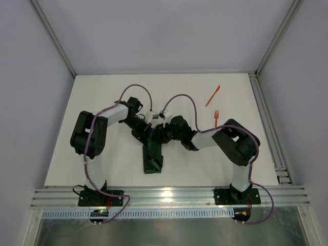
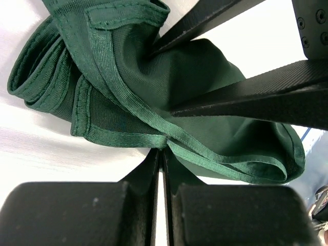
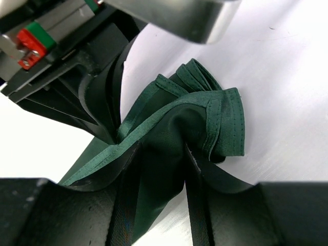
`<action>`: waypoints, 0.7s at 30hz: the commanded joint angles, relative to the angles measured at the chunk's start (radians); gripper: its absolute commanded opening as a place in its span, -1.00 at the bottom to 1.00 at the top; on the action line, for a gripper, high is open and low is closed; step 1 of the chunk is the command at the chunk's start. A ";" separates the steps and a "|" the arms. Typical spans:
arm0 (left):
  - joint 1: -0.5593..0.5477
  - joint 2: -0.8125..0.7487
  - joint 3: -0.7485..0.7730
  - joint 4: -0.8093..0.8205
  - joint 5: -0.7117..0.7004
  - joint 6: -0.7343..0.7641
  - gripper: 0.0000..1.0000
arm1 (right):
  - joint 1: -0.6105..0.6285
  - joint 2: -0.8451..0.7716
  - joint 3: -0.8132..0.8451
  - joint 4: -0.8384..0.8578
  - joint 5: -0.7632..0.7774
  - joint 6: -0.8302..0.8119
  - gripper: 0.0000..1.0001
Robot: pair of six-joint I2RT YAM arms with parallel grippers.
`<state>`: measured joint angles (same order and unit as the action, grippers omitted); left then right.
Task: Fold the napkin into a case and place the utensils inside
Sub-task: Stuff the top corner of the smaller-rectangle-folded napkin into the folded napkin.
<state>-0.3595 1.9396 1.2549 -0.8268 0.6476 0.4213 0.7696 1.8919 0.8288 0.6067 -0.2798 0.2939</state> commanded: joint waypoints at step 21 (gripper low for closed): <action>0.125 -0.027 0.067 0.015 0.133 -0.015 -0.34 | 0.023 0.049 0.047 -0.030 0.076 0.051 -0.18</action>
<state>-0.2764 1.9636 1.2842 -0.8021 0.7227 0.3996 0.7841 1.9350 0.8593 0.6086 -0.2424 0.3443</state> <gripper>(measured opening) 0.319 0.410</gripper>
